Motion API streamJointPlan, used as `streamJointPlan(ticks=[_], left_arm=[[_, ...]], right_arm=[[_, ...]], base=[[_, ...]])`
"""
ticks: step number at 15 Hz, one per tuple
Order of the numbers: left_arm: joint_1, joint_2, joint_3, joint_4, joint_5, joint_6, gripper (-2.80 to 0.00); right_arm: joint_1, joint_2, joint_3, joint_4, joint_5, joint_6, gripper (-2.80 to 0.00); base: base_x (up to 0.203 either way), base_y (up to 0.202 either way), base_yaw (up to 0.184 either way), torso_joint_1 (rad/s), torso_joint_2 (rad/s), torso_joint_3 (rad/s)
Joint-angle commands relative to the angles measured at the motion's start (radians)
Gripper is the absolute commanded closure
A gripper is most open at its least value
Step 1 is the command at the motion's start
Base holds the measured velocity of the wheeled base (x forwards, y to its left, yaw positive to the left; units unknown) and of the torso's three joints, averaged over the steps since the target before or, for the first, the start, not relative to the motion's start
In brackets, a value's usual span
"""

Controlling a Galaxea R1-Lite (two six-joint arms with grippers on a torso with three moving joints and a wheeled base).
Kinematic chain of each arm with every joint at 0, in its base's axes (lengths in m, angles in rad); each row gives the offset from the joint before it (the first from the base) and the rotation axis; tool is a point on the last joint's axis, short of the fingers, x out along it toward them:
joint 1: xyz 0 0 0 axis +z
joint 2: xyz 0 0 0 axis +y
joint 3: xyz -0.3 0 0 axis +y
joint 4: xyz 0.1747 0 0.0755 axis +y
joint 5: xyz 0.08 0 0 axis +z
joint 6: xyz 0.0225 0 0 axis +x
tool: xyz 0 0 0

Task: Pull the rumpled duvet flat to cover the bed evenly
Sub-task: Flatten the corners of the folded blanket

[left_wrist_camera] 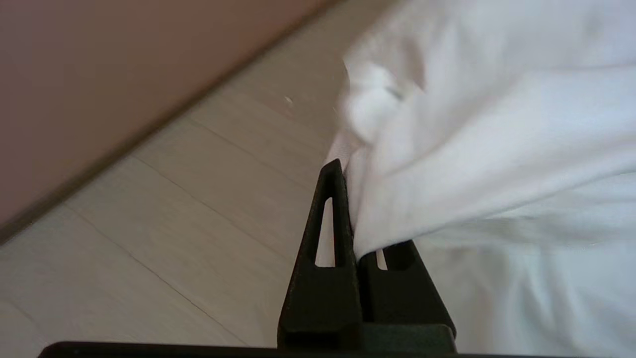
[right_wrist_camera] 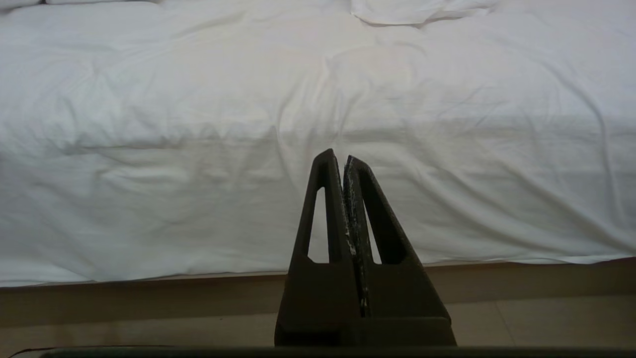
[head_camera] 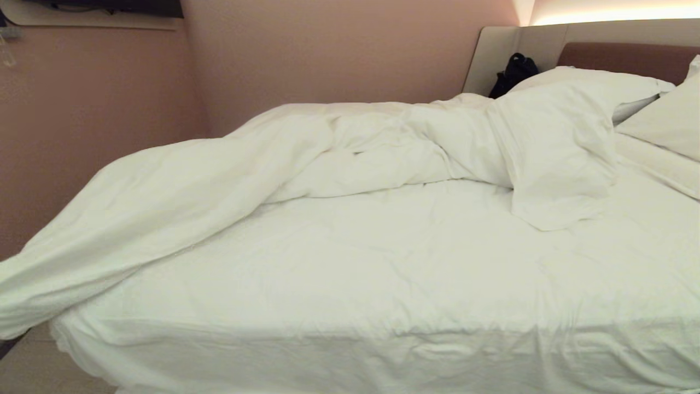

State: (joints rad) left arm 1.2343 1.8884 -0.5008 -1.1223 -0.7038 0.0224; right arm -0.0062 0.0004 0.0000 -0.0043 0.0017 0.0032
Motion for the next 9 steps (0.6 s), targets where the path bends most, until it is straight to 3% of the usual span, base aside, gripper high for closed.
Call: streamJointPlan(ticks=[1, 4, 6, 9], left_arm=[[0.080, -0.160, -0.157, 0.193, -0.002, -0.063, 0.00], [0.178, -0.232, -0.312, 0.451, -0.003, -0.151, 0.00], [0.212, -0.251, -0.359, 0.507, -0.002, -0.196, 0.00], [0.250, -0.289, -0.367, 0.571, -0.002, -0.203, 0.00]], right_arm=[[0.000, 0.000, 0.000, 0.000, 0.000, 0.000, 0.00], [0.000, 0.000, 0.000, 0.000, 0.000, 0.000, 0.00], [0.000, 0.000, 0.000, 0.000, 0.000, 0.000, 0.00], [0.000, 0.000, 0.000, 0.000, 0.000, 0.000, 0.00]], base=[[0.000, 0.000, 0.000, 0.000, 0.00, 0.000], [0.000, 0.000, 0.000, 0.000, 0.00, 0.000], [0.000, 0.000, 0.000, 0.000, 0.00, 0.000], [0.000, 0.000, 0.000, 0.000, 0.00, 0.000]])
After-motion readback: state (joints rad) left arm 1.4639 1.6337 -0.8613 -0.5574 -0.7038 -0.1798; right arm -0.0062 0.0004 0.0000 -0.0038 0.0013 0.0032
